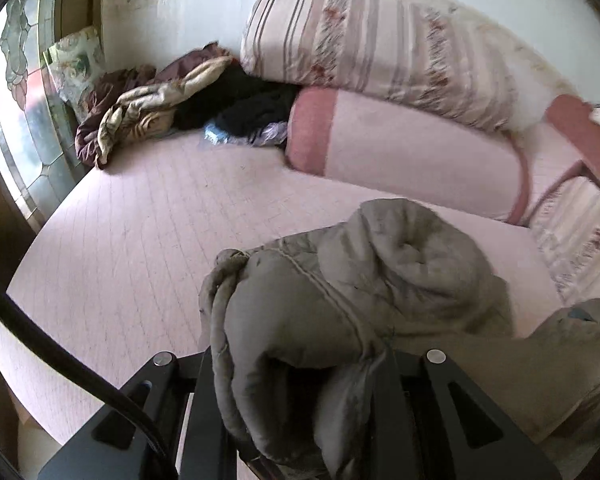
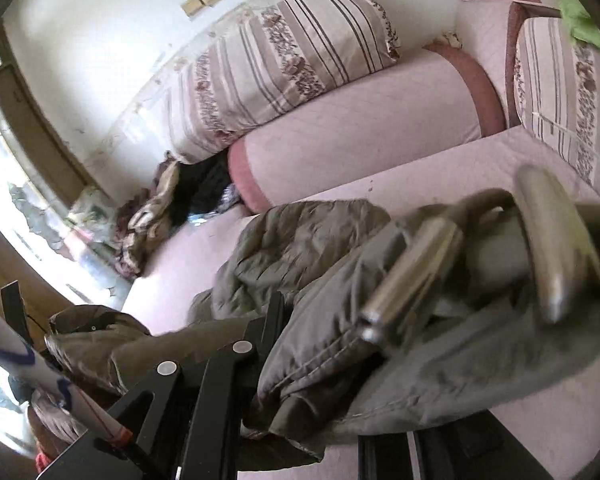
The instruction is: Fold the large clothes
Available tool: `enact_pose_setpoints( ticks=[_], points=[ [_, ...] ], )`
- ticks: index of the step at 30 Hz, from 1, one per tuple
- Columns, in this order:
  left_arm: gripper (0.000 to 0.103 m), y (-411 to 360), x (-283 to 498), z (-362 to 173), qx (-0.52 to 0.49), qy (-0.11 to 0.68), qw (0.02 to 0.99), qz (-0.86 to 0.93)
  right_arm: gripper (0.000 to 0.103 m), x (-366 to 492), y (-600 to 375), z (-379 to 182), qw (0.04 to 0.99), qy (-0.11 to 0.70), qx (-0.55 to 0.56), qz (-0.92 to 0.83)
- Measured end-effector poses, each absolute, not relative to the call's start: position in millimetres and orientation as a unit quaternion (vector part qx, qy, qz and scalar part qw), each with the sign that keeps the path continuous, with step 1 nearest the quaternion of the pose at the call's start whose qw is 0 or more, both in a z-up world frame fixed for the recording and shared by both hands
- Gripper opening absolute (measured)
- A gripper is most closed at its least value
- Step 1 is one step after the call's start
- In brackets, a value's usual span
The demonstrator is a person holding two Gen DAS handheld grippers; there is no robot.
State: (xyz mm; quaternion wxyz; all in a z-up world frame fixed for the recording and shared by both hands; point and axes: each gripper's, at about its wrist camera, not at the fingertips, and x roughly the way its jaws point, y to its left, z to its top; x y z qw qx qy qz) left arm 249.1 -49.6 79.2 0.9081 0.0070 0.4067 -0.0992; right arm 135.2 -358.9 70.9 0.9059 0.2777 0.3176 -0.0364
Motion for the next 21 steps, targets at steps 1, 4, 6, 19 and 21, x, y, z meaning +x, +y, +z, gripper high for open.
enact_pose_setpoints(
  ticks=[1,4,6,19,21],
  points=[
    [0.017,-53.4,261.6,73.8,0.012,0.415,0.905,-0.091,0.017,147.5,-362.2,68.8,0.904,0.323,0.275,-0.045],
    [0.018,-63.5,301.4,50.9,0.02,0.445,0.893,-0.061,0.017,185.8,-373.9,54.8,0.895,0.346,0.271,-0.073],
    [0.018,-67.9,328.2,32.9,0.021,0.467,0.883,-0.045,0.017,209.0,-382.7,40.7,0.887,0.362,0.272,-0.09],
    [0.028,-100.4,418.8,-45.4,0.049,0.506,0.861,0.015,0.018,306.6,-422.3,-30.7,0.851,0.41,0.293,-0.146],
    [0.029,-102.3,425.2,-51.5,0.043,0.508,0.86,0.019,0.018,311.7,-427.5,-43.5,0.845,0.414,0.304,-0.148]
  ],
)
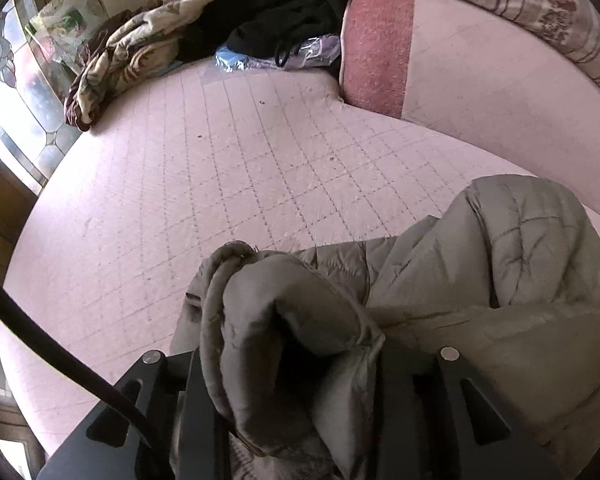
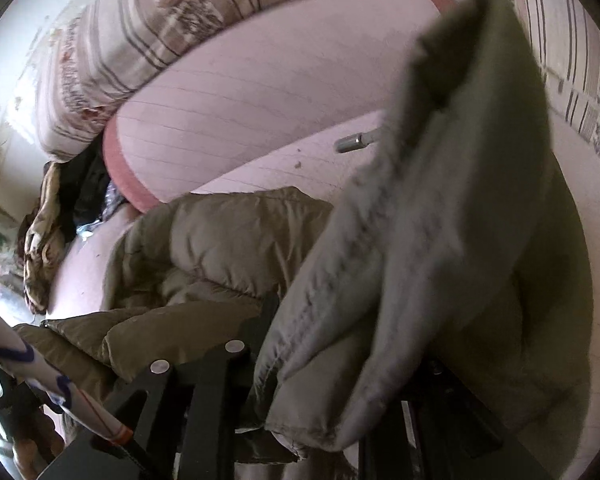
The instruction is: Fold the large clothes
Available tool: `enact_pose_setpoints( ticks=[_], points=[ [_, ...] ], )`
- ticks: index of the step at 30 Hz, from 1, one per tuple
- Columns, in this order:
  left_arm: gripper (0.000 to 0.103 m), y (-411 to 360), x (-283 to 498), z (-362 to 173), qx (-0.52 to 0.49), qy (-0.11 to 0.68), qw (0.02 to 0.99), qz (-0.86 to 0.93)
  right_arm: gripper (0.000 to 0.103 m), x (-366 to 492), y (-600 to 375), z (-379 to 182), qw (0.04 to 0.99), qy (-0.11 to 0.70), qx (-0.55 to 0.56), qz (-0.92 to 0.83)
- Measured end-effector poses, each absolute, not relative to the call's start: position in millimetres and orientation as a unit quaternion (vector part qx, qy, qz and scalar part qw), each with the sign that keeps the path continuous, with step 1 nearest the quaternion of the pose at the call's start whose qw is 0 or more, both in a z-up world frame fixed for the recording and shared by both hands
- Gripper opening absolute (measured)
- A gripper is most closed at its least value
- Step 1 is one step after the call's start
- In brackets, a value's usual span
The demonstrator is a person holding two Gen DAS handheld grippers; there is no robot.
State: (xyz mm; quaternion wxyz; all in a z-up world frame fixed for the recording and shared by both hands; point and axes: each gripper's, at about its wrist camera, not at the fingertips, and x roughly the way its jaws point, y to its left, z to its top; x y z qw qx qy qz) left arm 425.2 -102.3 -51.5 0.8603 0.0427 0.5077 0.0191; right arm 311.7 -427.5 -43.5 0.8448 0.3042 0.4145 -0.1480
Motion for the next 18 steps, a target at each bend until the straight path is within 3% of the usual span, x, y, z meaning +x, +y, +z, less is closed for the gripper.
enact_pose_setpoints(
  ticks=[5,8,11,13,16,18],
  points=[
    [0.035,-93.0,428.9,-45.8,0.01,0.519,0.855,-0.002,0.021,310.8,-437.5,-56.2,0.833,0.413,0.339,-0.141],
    [0.044,-77.6,418.4,-22.9,-0.029,0.509,0.859,-0.046,0.027,302.1,-441.0,-45.1,0.836,0.403,0.35,-0.13],
    [0.054,-58.8,403.2,7.3,-0.081,0.49,0.863,-0.091,0.048,289.1,-446.3,-28.7,0.838,0.377,0.378,-0.11],
    [0.06,-49.4,397.2,24.6,-0.111,0.487,0.859,-0.117,0.071,279.2,-448.1,-14.4,0.845,0.357,0.384,-0.103],
    [0.068,-38.3,393.3,45.8,-0.161,0.484,0.845,-0.158,0.088,266.7,-446.2,10.2,0.863,0.328,0.368,-0.108],
    [0.07,-29.6,387.3,59.6,-0.195,0.474,0.841,-0.175,0.091,258.6,-442.0,26.9,0.876,0.312,0.347,-0.125]
  ],
)
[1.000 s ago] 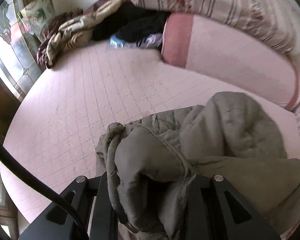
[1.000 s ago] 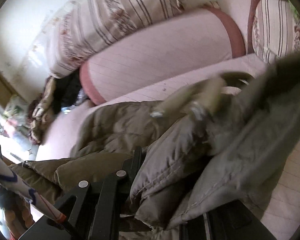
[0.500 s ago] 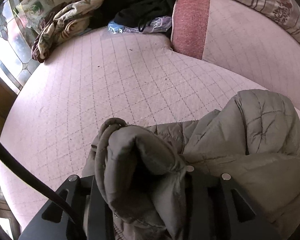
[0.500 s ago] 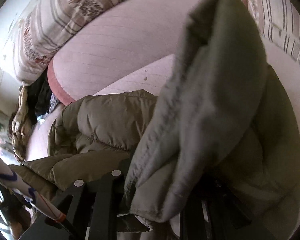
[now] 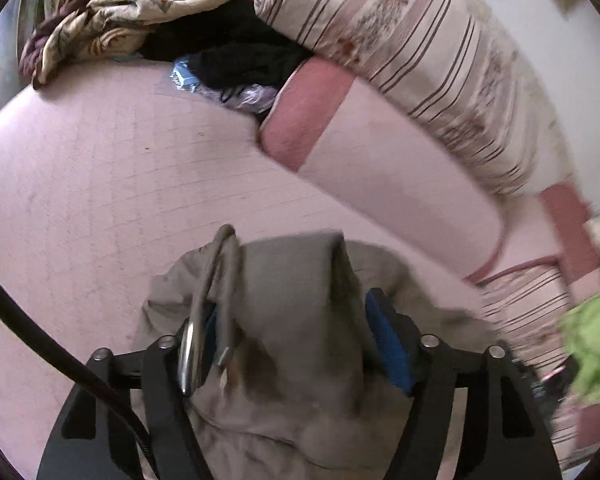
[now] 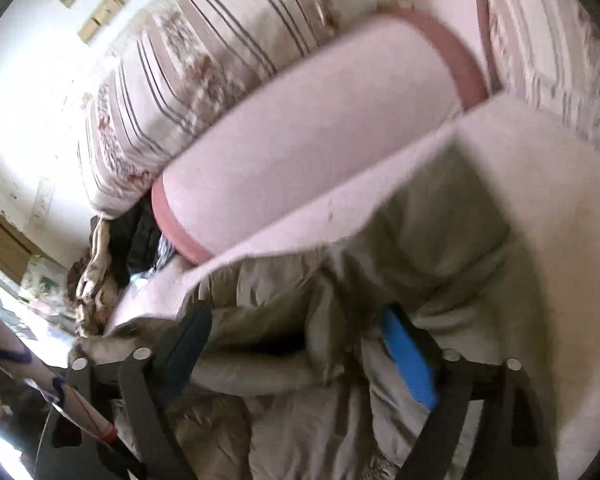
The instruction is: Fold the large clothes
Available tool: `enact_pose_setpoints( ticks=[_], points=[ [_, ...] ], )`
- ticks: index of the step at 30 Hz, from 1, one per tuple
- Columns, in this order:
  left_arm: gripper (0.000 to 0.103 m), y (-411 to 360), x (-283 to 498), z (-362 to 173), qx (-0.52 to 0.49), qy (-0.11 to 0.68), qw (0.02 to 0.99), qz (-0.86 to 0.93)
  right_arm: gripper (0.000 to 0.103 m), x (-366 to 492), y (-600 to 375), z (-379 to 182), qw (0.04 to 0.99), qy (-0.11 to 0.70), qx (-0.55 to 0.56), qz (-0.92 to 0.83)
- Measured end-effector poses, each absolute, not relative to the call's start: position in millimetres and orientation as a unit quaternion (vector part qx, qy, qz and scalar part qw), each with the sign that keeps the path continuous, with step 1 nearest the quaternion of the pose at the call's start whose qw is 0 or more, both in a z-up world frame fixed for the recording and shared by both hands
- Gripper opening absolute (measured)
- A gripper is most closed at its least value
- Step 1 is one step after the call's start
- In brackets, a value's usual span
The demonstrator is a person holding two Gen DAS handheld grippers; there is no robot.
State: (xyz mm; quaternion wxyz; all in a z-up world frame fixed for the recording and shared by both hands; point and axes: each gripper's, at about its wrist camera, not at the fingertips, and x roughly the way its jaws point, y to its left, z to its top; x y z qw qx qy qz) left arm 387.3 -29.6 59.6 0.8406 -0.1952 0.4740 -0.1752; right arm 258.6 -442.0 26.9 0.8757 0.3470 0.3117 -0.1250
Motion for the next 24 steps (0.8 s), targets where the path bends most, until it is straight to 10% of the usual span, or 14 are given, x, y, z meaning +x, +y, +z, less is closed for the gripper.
enact_pose_setpoints(
  ticks=[8,15,24],
  points=[
    [0.074,-10.8,331.1,92.6,-0.144,0.413,0.889,-0.133,0.09,249.5,-377.1,64.5,0.915,0.309,0.22,-0.135],
    [0.075,-7.5,270.7,39.8,-0.099,0.391,0.911,-0.082,0.068,289.5,-286.2,35.4,0.922,0.36,0.118,-0.085],
    [0.075,-8.9,270.3,-18.3,-0.056,0.41,0.908,-0.061,0.067,380.9,-254.2,-31.5,0.906,0.4,0.035,-0.137]
  ],
)
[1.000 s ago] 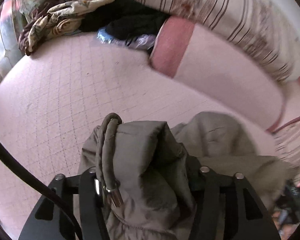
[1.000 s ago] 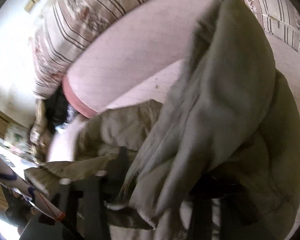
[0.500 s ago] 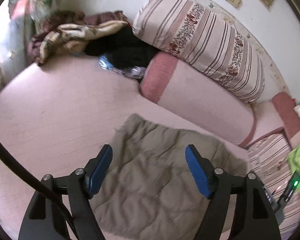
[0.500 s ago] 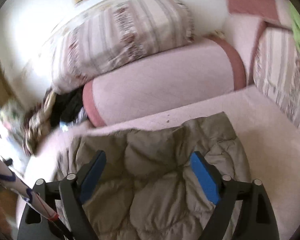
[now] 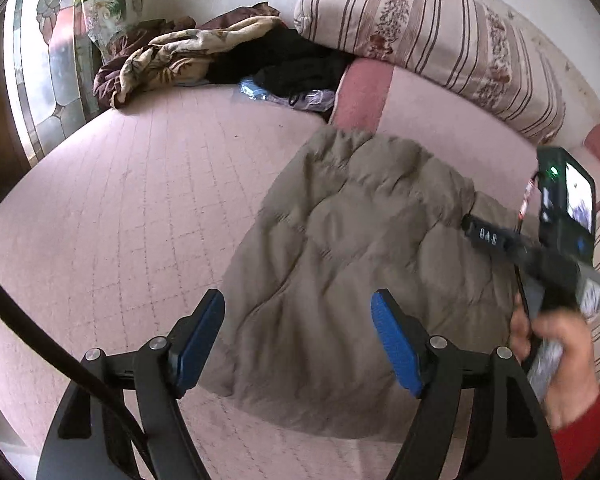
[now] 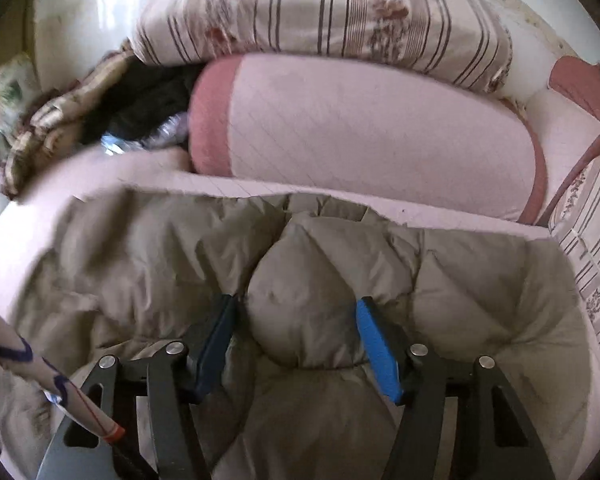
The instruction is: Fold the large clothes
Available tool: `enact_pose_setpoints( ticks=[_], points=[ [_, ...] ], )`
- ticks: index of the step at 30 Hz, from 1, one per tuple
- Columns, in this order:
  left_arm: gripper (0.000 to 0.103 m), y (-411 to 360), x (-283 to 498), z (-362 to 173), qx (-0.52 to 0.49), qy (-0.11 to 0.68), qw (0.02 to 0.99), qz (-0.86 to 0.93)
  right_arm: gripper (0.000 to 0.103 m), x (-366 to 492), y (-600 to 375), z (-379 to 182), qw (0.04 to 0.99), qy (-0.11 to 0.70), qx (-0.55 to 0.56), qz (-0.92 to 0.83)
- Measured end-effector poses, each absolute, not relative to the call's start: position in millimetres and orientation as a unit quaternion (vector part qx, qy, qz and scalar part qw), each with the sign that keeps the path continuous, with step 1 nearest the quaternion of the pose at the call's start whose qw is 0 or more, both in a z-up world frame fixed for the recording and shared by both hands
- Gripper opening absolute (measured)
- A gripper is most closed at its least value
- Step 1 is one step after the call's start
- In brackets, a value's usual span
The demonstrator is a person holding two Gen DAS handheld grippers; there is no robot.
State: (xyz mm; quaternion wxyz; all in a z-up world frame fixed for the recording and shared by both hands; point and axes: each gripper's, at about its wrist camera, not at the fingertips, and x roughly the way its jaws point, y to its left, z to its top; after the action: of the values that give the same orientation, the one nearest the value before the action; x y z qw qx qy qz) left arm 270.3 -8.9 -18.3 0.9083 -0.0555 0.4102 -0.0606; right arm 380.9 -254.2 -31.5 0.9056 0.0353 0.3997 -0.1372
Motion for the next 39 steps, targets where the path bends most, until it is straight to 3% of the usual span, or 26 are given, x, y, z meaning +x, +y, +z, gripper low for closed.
enact_pose_setpoints(
  ticks=[4,9,18,22,27,31,39],
  points=[
    [0.075,-5.3,275.2,-27.7,-0.05,0.417,0.905,-0.066,0.08,401.5,-272.1,-53.5,0.902,0.399,0.044,-0.158],
    [0.075,-7.0,275.7,-31.5,-0.031,0.408,0.91,-0.059,0.085,413.1,-285.3,-63.2,0.899,0.401,0.067,-0.162],
    [0.075,-9.0,268.3,-34.8,-0.022,0.412,0.91,-0.052,0.085,365.7,-309.2,-16.1,0.903,0.386,0.083,-0.167],
    [0.077,-11.0,272.1,-40.8,-0.011,0.417,0.908,-0.047,0.085,345.8,-354.2,-36.1,0.875,0.414,0.072,-0.241],
    [0.08,-12.9,275.5,-43.7,-0.003,0.415,0.909,-0.041,0.088,335.6,-401.6,-65.1,0.848,0.435,0.172,-0.249],
    [0.08,-6.5,272.4,-37.3,-0.01,0.412,0.91,-0.043,0.086,334.5,-367.5,-37.6,0.857,0.424,0.102,-0.274],
    [0.08,32.4,279.4,-21.3,-0.047,0.401,0.915,-0.01,0.086,328.9,-240.5,-4.3,0.901,0.408,0.052,-0.136]
  ],
)
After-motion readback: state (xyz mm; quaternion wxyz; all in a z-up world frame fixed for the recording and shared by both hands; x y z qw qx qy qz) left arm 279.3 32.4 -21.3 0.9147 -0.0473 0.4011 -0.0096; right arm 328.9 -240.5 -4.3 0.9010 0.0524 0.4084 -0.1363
